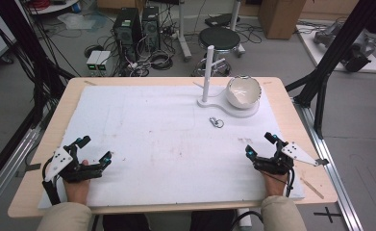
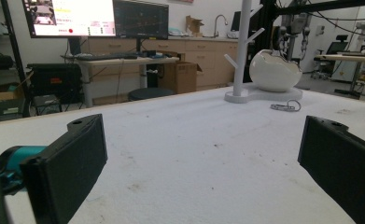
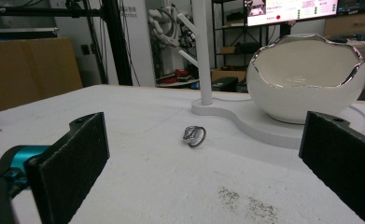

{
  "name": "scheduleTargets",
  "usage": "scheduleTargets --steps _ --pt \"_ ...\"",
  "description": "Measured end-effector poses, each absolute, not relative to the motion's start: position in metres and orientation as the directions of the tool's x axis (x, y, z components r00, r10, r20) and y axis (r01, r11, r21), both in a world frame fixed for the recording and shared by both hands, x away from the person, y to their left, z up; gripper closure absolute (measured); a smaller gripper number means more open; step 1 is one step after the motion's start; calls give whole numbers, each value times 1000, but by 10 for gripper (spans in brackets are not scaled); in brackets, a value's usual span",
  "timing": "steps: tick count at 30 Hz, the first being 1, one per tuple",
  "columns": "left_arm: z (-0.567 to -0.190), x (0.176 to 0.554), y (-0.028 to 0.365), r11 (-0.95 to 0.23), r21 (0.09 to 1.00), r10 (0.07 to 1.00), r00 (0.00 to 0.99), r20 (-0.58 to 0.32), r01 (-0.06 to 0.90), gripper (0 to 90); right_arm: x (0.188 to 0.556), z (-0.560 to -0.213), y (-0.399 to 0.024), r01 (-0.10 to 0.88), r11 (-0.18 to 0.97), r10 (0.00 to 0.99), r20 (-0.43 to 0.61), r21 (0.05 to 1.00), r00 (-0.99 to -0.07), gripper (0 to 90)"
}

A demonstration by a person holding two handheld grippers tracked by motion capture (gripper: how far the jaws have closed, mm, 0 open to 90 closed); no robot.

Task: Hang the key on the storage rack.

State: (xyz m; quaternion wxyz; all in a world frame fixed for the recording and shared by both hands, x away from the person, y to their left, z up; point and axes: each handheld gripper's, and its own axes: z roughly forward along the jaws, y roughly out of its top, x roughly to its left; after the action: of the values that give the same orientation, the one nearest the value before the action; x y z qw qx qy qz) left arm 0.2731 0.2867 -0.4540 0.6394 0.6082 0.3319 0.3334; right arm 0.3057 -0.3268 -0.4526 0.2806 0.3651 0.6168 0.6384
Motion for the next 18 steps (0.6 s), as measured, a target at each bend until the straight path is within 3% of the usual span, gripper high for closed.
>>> scheduleTargets --steps 18 --pt "-454 273 287 35 999 829 559 -17 -22 17 306 -451 -322 86 -41 823 82 995 -561 7"
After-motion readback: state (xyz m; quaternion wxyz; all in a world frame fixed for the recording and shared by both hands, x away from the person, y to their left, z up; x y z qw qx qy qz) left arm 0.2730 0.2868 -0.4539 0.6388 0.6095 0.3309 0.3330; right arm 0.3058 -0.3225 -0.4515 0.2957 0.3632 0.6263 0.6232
